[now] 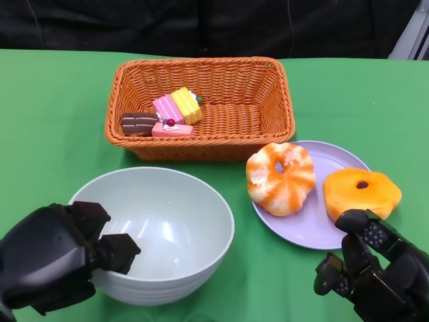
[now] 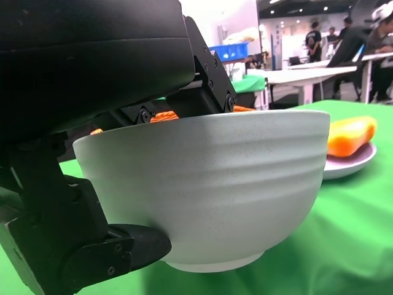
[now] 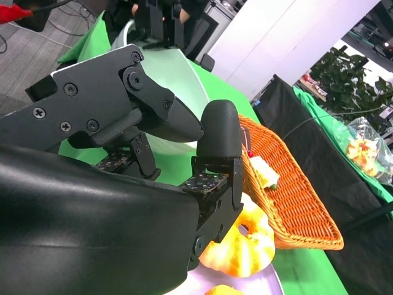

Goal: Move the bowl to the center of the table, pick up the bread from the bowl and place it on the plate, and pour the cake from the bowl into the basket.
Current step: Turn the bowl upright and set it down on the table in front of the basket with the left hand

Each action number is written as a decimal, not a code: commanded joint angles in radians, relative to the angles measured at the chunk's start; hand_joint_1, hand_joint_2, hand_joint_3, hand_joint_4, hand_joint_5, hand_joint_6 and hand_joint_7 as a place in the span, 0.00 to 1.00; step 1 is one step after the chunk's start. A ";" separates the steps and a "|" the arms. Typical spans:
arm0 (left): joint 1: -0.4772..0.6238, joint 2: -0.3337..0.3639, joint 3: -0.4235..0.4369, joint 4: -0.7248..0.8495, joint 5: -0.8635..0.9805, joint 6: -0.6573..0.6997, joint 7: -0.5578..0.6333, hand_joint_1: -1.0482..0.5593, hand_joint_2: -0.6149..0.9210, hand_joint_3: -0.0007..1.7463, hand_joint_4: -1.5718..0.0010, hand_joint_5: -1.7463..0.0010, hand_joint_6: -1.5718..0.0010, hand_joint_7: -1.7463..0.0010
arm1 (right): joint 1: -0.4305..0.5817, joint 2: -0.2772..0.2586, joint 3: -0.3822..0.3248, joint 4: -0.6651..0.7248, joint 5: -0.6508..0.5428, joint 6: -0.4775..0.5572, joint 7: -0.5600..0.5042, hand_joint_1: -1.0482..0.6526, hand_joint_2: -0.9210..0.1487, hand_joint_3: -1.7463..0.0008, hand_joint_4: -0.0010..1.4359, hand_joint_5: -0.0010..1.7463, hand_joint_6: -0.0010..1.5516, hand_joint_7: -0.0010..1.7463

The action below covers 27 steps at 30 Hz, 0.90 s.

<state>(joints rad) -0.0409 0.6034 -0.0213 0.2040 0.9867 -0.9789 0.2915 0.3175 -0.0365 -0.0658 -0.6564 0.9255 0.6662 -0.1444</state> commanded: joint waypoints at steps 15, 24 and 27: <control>-0.112 0.038 -0.204 0.114 0.111 0.176 0.279 0.62 0.59 0.55 0.42 0.00 0.50 0.05 | 0.001 -0.007 -0.008 -0.012 0.021 0.000 -0.006 0.51 0.23 0.40 0.56 1.00 0.37 1.00; -0.117 0.065 -0.256 0.118 0.029 0.199 0.207 0.61 0.63 0.52 0.44 0.03 0.49 0.13 | -0.002 -0.013 -0.011 -0.010 0.024 0.003 -0.002 0.51 0.23 0.41 0.55 1.00 0.37 1.00; -0.064 0.069 -0.233 0.052 -0.133 0.223 0.052 0.59 0.68 0.47 0.35 0.32 0.38 0.41 | -0.003 -0.014 -0.010 -0.012 0.018 0.007 -0.010 0.51 0.23 0.41 0.55 1.00 0.37 1.00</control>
<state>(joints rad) -0.1283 0.6454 -0.2709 0.2844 0.9082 -0.7673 0.3993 0.3148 -0.0377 -0.0707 -0.6584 0.9411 0.6688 -0.1516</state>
